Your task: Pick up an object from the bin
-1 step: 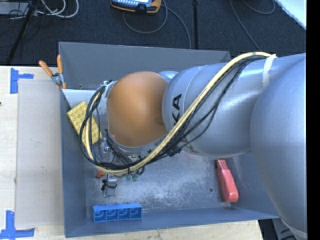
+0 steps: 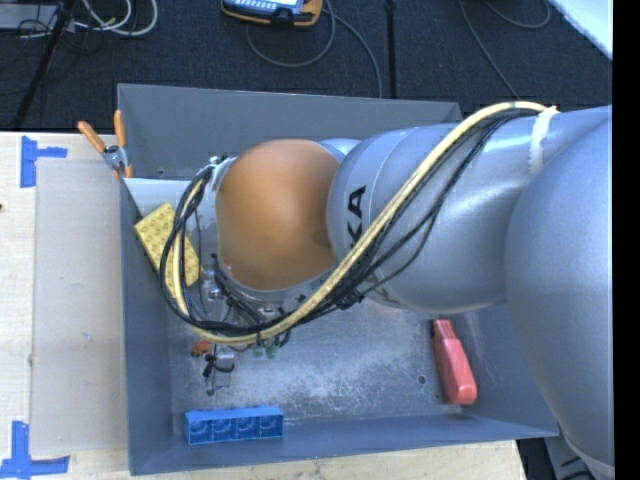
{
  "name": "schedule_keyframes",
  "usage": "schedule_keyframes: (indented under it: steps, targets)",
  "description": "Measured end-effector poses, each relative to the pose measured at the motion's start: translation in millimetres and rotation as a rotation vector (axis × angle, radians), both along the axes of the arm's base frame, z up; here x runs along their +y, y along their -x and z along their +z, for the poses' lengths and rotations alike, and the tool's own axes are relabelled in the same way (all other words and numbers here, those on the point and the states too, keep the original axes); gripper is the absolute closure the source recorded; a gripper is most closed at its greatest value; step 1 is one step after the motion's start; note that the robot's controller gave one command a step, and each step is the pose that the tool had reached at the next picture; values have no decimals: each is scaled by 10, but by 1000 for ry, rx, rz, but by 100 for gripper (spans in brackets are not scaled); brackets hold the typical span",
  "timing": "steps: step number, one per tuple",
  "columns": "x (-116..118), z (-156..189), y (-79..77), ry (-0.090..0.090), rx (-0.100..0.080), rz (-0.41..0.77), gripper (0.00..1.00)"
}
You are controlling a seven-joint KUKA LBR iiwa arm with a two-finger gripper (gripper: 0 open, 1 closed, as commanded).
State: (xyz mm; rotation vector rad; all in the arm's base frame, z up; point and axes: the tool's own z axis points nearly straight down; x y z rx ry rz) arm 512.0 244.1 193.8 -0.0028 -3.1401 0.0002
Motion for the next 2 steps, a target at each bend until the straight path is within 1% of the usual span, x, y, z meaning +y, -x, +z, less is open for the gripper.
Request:
schedule_keyframes:
  steps: [1, 2]
  targets:
    - [-129, -721, 248, 0, 3, 78, 0]
    - [-199, -1223, 348, -6, -20, 180, 0]
